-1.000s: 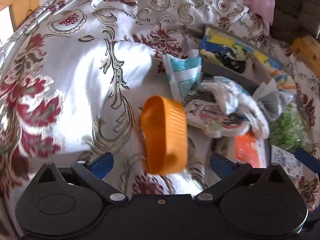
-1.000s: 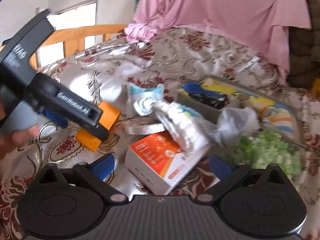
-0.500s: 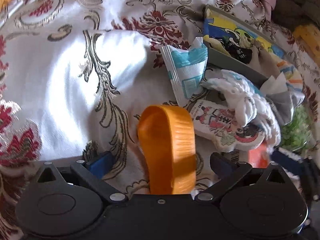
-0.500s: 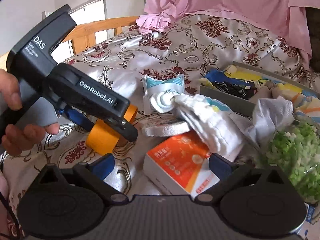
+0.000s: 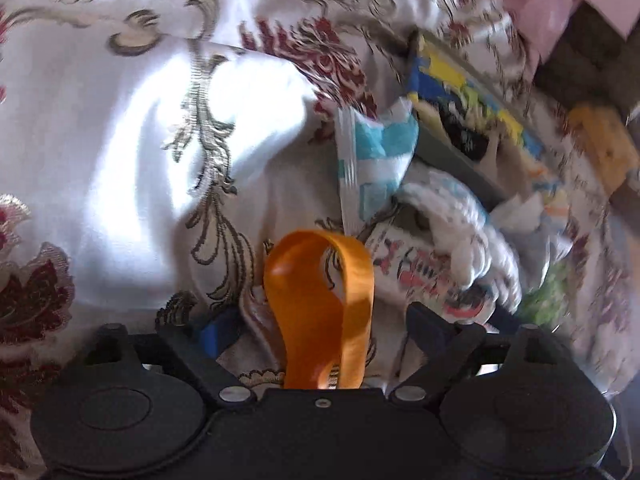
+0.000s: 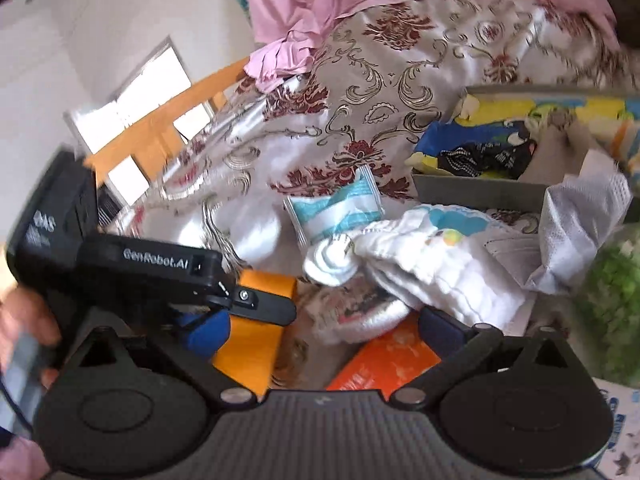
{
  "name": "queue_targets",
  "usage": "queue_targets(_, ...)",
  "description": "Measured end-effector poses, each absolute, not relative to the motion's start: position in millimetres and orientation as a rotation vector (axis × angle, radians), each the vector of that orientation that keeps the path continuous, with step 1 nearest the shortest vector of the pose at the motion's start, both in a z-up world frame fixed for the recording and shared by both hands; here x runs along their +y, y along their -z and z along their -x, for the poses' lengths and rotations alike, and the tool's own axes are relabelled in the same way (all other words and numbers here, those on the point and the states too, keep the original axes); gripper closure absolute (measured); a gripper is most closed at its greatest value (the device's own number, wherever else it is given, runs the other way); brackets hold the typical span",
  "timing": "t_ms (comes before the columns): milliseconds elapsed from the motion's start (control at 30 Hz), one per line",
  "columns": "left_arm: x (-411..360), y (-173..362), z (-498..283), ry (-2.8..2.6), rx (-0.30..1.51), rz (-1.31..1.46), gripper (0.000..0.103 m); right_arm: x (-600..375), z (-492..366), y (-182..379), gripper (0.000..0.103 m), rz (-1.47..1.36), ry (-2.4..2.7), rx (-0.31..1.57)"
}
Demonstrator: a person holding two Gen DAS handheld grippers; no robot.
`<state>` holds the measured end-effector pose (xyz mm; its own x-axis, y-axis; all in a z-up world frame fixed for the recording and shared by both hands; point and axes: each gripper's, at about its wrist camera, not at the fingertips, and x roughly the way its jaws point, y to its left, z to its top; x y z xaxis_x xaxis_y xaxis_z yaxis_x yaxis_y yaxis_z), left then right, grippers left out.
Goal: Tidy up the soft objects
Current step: 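Lift the orange strap with the left tool while the right tool reaches the cartoon-printed packet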
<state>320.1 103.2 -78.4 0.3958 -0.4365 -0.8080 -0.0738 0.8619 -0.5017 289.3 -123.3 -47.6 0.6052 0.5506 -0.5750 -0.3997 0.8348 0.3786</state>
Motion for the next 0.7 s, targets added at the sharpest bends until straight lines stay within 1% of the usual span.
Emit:
queue_targets(100,115,82,-322,0.242,1.154,0.576,0.024,-130,-297,47,0.004,-0.281,-0.572,0.753)
queue_targets(233,121,86,-320,0.251,1.152,0.604,0.030,-142,-307,48,0.007,-0.417,-0.568,0.774)
queue_targets(300,119,87,-317,0.253,1.144,0.590,0.035,-148,-312,50,0.014,-0.487,-0.554,0.773)
queue_targets(333,118,86,-315,0.258,1.138,0.571,0.035,-149,-315,50,0.017,-0.505,-0.545,0.770)
queue_targets(400,111,84,-309,0.279,1.117,0.493,0.037,-148,-319,50,0.026,-0.512,-0.528,0.770)
queue_targets(467,102,81,-305,0.295,1.095,0.406,0.038,-142,-321,51,0.030,-0.483,-0.516,0.767)
queue_targets(500,96,80,-303,0.304,1.083,0.359,0.042,-139,-322,51,0.032,-0.466,-0.511,0.768)
queue_targets(600,89,75,-296,0.311,1.046,0.268,0.050,-130,-324,53,0.035,-0.441,-0.492,0.789)
queue_targets(700,86,69,-290,0.321,1.025,0.250,0.053,-125,-325,55,0.036,-0.440,-0.471,0.796)
